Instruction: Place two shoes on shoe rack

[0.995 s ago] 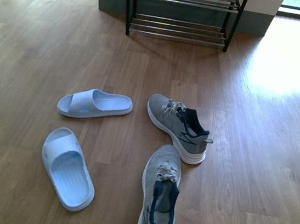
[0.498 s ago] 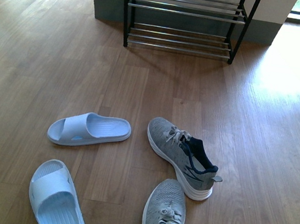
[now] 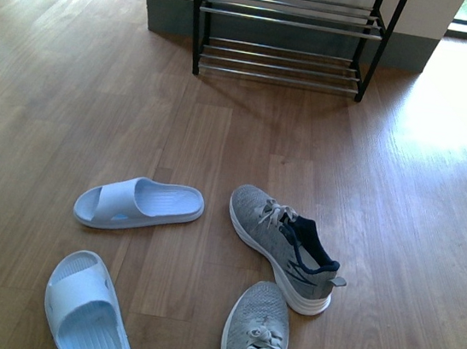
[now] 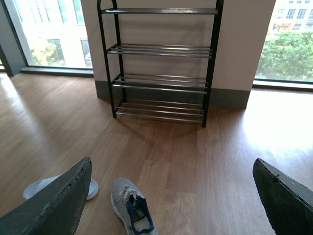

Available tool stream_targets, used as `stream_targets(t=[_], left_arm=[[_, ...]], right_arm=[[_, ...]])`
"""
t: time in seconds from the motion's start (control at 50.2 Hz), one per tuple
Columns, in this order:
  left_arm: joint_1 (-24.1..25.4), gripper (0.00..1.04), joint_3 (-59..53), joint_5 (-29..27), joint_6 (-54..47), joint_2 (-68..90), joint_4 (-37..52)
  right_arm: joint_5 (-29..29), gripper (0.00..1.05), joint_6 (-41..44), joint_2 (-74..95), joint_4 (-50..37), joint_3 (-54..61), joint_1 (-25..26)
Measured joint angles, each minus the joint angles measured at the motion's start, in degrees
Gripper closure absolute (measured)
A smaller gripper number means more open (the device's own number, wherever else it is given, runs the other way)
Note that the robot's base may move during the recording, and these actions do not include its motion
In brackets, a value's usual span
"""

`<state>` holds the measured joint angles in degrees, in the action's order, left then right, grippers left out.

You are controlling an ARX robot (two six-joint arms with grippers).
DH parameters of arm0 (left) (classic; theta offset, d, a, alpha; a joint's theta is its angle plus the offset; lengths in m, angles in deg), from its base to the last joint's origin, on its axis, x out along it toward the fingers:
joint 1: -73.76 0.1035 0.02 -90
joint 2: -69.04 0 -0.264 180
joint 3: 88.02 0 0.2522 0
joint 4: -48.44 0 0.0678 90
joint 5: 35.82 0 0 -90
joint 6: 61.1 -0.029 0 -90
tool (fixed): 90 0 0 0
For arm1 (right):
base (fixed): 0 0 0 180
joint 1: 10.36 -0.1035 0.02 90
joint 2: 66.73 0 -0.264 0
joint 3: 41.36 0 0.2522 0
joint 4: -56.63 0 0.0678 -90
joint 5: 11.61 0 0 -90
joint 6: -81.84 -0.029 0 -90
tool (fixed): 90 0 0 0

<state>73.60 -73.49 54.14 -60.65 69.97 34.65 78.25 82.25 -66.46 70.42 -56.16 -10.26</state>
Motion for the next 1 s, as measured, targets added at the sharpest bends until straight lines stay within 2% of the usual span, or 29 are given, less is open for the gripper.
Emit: stream_targets(t=[0.498,0.557,0.657,0.776,0.876,0.995], left_arm=[[0.0,0.09,0.0,0.0,0.0,0.0,0.0],[0.0,0.09,0.0,0.0,0.0,0.0,0.0],[0.0,0.09,0.0,0.0,0.0,0.0,0.0],[0.0,0.09,0.0,0.0,0.0,0.0,0.0],[0.0,0.09,0.0,0.0,0.0,0.0,0.0],[0.0,0.09,0.0,0.0,0.0,0.0,0.0]], right_arm=[[-0.1,0.09,-0.3,0.0,0.0,0.0,0.0],[-8.6,0.09,-4.8,3.2,-0.7,-0.2,3.1],[-13.2,0.09,-7.3,22.9,-15.0,-3.1,8.5],[-13.6,0.09,-3.5,47.6,-30.6,-9.5,8.7],[-11.5,0.09,-0.1,65.1,-36.2,-15.7,7.5],[-10.3,0.09,2.7,84.0,-35.4,-23.3,4.1]])
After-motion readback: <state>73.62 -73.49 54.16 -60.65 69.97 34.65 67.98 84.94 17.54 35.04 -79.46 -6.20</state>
